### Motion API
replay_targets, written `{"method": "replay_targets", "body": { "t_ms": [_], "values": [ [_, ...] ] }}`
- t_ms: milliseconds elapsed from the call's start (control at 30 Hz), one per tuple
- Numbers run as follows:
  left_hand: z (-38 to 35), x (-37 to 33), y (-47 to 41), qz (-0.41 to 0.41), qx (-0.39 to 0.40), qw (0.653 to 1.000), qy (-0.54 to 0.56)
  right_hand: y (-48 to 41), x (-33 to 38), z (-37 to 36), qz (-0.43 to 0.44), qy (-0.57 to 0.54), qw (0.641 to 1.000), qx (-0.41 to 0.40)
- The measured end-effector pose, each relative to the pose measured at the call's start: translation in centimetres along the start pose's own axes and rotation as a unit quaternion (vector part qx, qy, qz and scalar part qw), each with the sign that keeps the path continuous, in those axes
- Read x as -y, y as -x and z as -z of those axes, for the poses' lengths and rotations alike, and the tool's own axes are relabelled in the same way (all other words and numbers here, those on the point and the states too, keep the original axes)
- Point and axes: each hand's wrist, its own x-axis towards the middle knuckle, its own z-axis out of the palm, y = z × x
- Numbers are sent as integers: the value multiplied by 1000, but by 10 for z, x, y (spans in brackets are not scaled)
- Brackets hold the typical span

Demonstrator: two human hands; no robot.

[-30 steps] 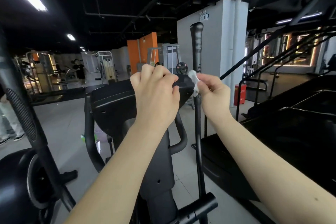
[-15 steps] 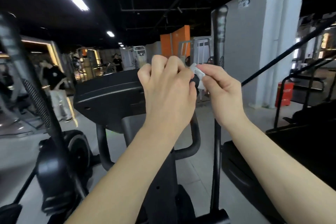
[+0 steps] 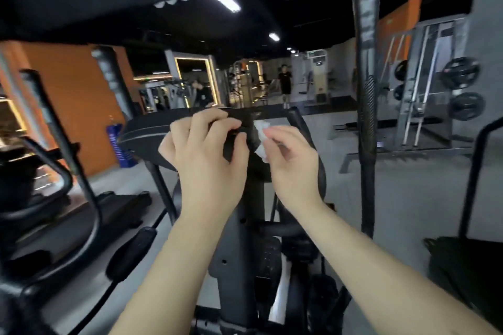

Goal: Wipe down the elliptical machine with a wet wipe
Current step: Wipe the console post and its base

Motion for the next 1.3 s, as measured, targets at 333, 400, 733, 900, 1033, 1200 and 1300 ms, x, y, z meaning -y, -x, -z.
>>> {"method": "replay_targets", "body": {
  "t_ms": [333,400,733,900,1033,1200,1300],
  "values": [
    [-24,-7,15,4,-62,998,-25,-1,10,-13,31,-28,999,-27],
    [-26,-5,17,-2,-78,997,-19,2,3,-14,71,-31,996,-34],
    [-34,4,26,-20,-73,997,30,21,-95,-12,-206,-32,976,-67],
    [-39,4,26,-33,-89,995,18,23,-65,-18,-40,-117,989,-82],
    [-40,6,26,-34,-86,996,9,26,-108,-19,-126,-72,985,-98],
    [-37,6,27,-35,-76,997,8,15,-152,-9,-329,-43,939,-90],
    [-32,7,26,-42,-60,997,0,18,-151,-5,-370,-87,913,-152]
  ]
}}
